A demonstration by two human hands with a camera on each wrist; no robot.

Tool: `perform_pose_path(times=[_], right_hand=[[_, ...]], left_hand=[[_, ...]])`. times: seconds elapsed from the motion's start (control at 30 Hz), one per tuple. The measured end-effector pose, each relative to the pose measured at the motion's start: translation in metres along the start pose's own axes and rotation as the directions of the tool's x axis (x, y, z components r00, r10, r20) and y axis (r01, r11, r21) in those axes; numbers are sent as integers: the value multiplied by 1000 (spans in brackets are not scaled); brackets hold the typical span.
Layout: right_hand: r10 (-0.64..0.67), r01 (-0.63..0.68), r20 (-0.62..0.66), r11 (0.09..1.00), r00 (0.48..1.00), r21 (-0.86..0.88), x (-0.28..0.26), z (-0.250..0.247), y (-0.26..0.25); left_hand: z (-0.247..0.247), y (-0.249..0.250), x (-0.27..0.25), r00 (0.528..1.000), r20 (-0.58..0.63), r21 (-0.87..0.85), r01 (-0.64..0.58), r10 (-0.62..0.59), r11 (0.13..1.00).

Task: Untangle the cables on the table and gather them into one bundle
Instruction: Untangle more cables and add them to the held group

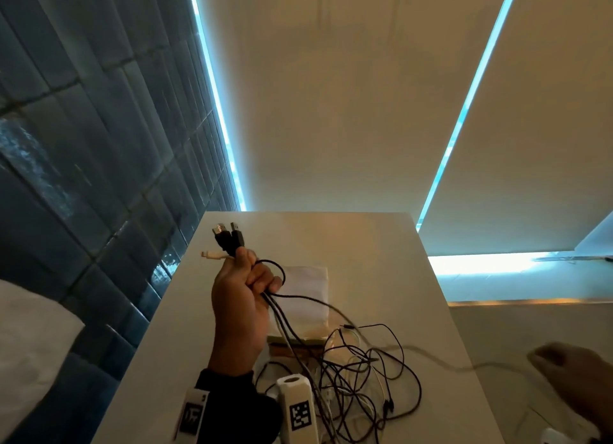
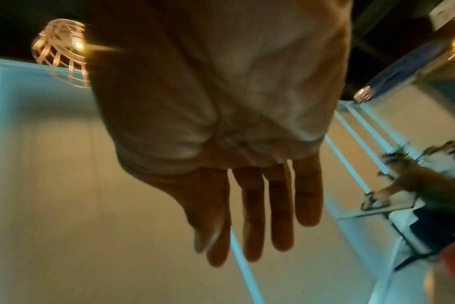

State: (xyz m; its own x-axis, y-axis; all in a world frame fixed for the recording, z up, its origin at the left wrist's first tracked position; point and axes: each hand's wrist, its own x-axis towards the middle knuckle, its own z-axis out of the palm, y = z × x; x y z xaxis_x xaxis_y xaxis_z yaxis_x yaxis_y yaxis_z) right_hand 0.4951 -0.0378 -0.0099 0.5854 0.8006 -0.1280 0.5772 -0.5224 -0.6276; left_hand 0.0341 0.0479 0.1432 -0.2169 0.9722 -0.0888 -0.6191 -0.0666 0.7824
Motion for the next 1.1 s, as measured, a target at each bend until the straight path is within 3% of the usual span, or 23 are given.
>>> perform_pose_path(times=[0.07, 0.17, 0.23, 0.33, 0.5, 0.57, 0.7, 0.77, 0.83, 0.9, 0.93, 1.0, 1.03, 1.1], right_hand=[[-172, 182, 111, 980, 979, -81, -60, -2, -109], [-422, 400, 146, 902, 895, 160, -103, 22, -186], [-539, 481, 165, 826, 826, 292, -116, 40, -216], [-711, 608, 171, 681, 682, 408, -143, 57, -260], [-796, 707, 216, 602, 565, 370, -157, 81, -285], [-814, 735, 153, 573, 560, 363, -156, 82, -283], [-768, 716, 2, 598, 640, 361, -144, 61, -269], [-679, 655, -90, 652, 728, 382, -132, 46, -257], [-589, 593, -136, 715, 796, 371, -116, 28, -241], [-596, 564, 42, 779, 802, 274, -103, 14, -222], [-574, 538, 238, 818, 784, 202, -99, 10, -215], [-396, 478, 576, 878, 715, 10, -91, 8, -199], [-320, 456, 638, 888, 700, -55, -88, 9, -191], [-369, 473, 560, 880, 742, -47, -89, 7, -189]], left_hand=[[7, -1, -3, 999, 37, -17, 14, -14, 1000], [15, -3, -8, 996, 78, -13, 31, -30, 999], [18, -3, -10, 995, 88, -8, 38, -37, 999], [21, -2, -13, 995, 89, 5, 40, -40, 999], [22, -7, -19, 995, 97, 77, 27, -34, 997], [18, -8, -18, 994, 101, 113, 26, -37, 993], [8, -10, -19, 991, 131, 264, 4, -40, 964], [5, -7, -18, 993, 119, 342, -25, -17, 939], [4, -3, -16, 994, 111, 288, -13, -20, 958], [6, 3, -17, 984, 172, 195, 3, -38, 981], [9, 4, -18, 977, 206, 161, 13, -46, 987], [13, 6, -21, 961, 271, 96, 34, -59, 995], [15, 8, -22, 950, 306, 63, 48, -65, 997], [20, 11, -23, 924, 375, 7, 76, -74, 997]])
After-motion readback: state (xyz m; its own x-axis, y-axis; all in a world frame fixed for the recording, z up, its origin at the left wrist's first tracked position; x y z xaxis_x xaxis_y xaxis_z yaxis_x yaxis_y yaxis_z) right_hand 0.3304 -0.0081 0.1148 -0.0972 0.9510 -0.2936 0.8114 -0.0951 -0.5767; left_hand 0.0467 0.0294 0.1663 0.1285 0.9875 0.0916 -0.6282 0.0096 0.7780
